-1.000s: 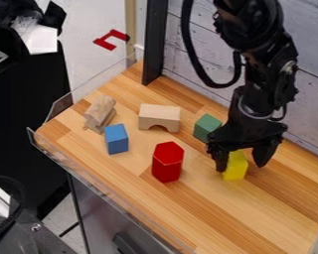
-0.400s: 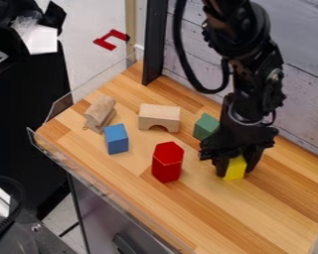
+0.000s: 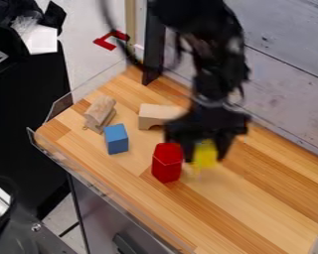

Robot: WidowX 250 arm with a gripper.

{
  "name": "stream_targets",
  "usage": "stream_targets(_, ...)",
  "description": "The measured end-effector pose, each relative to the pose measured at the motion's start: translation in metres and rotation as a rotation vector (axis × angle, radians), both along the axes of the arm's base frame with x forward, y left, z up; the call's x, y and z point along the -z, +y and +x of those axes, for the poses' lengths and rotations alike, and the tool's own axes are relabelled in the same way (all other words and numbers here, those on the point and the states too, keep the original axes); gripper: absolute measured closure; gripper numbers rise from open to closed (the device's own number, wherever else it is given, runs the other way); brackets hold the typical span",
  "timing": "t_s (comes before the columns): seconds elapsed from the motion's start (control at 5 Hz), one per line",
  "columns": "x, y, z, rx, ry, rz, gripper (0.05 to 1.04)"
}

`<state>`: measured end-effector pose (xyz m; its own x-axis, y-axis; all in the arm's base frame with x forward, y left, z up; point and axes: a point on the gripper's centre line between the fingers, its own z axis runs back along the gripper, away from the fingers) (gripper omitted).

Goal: Place yellow cube on top of hexagon

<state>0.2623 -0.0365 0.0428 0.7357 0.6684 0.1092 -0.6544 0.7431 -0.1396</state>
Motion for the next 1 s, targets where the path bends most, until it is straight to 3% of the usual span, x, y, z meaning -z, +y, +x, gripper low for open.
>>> stream_targets(0.2, -0.020, 0.021, -0.010, 0.072, 0.018, 0.007, 0.506)
stream_targets(0.4, -0.034, 0.036, -0.012, 0.193, 0.079, 0.015, 0.506)
stream_targets(0.6, -0.028, 0.044, -0.015, 0.353, 0.120, 0.029, 0.506)
stream_targets(0.8, -0.020, 0.045, -0.012, 0.532, 0.042, 0.016, 0.506)
stream_targets(1.0, -0.010, 0.044, -0.015, 0.619, -0.016, 0.003, 0.506)
